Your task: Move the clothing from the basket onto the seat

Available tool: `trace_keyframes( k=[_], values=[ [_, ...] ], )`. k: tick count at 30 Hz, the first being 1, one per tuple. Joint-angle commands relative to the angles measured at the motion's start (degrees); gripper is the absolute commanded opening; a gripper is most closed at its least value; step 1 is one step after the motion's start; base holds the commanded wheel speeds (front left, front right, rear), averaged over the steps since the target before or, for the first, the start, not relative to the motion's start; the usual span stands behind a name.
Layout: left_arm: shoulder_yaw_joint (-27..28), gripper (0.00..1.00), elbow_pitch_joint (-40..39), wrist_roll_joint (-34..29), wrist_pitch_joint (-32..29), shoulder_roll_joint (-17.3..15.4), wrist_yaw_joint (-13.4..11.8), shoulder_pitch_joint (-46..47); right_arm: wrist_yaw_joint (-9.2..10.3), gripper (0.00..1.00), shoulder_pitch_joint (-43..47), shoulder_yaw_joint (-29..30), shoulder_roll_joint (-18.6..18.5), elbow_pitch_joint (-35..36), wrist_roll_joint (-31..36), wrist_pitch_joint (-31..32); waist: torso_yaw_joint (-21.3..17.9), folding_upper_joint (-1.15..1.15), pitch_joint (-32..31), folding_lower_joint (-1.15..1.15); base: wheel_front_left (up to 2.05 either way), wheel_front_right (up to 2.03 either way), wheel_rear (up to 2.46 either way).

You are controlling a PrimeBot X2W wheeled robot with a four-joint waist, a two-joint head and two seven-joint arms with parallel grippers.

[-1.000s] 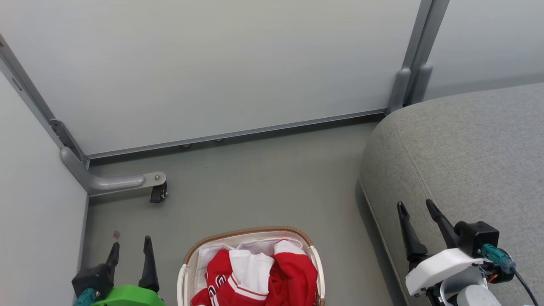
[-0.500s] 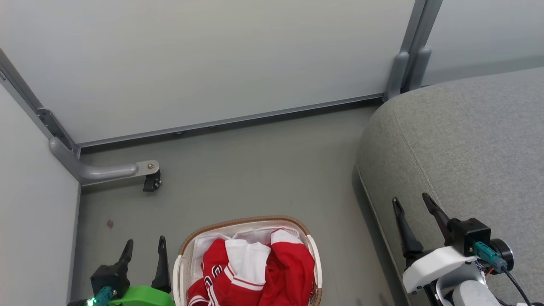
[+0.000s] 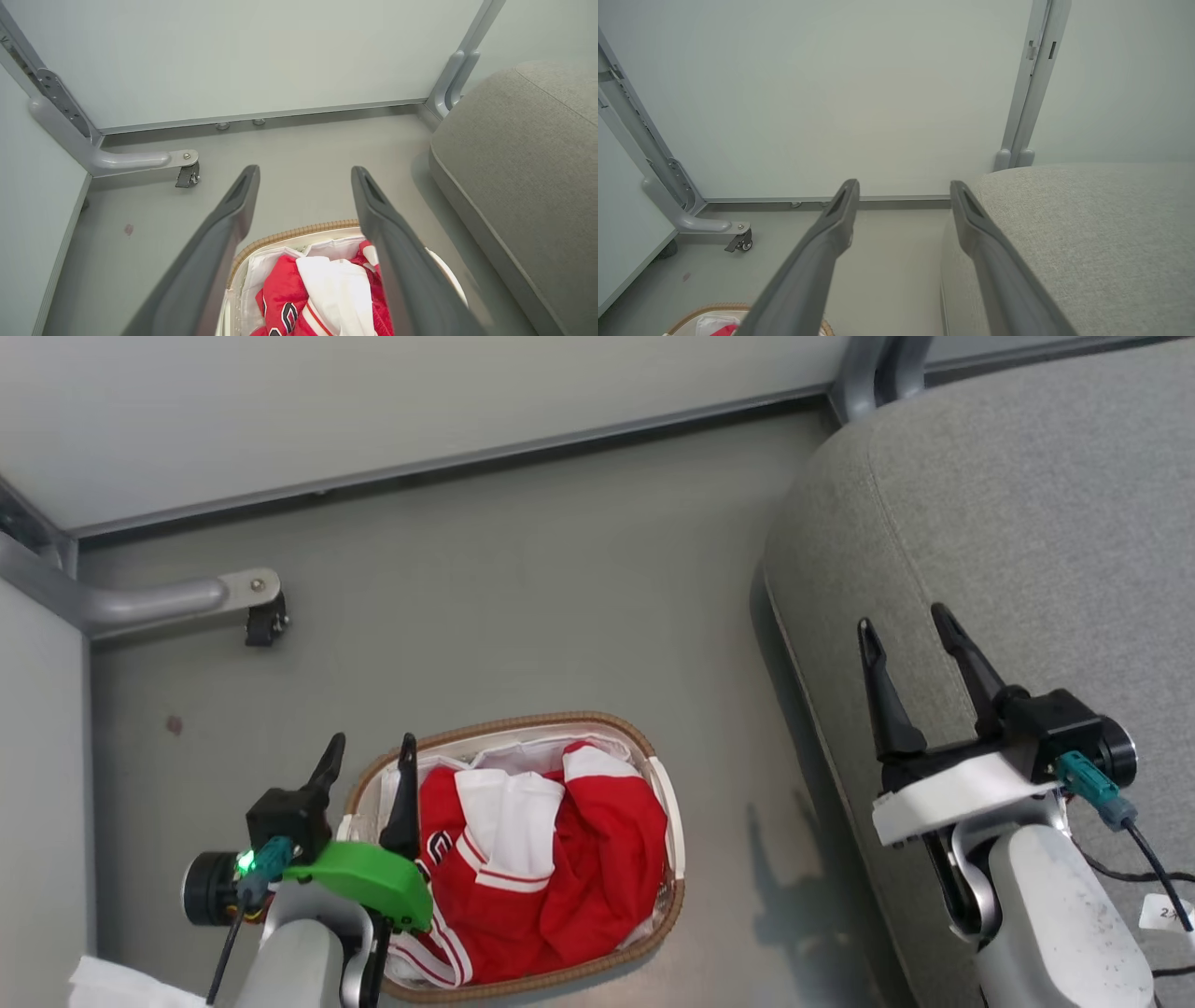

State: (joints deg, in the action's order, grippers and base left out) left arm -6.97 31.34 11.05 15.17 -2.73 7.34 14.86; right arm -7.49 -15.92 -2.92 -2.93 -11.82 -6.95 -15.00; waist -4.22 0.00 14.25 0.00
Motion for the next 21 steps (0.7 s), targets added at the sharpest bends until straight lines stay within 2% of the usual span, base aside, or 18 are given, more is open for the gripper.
trace_keyframes(
  k=[1, 11, 21],
  values=[
    [-0.7, 1.0, 0.6, 0.1, 0.0, -0.6, 0.2, 2.2, 0.0, 1.0, -1.6, -0.3, 0.0, 0.9, -0.6, -0.3, -2.6, 0.0, 7.7, 0.0, 0.0, 0.0, 0.0],
    [-9.4, 1.0, 9.4, 3.0, 0.0, -4.0, 0.2, 12.4, 0.0, 1.0, -8.4, -3.5, 0.0, 5.3, -3.8, -0.3, -5.9, 0.0, 18.9, 0.0, 0.0, 0.0, 0.0],
    [-19.3, 1.0, 24.3, 10.0, 0.0, -5.5, 0.2, 18.6, 0.0, 1.0, -10.8, -5.9, 0.0, 7.5, -6.1, -0.3, -8.5, 0.0, 24.9, 0.0, 0.0, 0.0, 0.0]
  ],
)
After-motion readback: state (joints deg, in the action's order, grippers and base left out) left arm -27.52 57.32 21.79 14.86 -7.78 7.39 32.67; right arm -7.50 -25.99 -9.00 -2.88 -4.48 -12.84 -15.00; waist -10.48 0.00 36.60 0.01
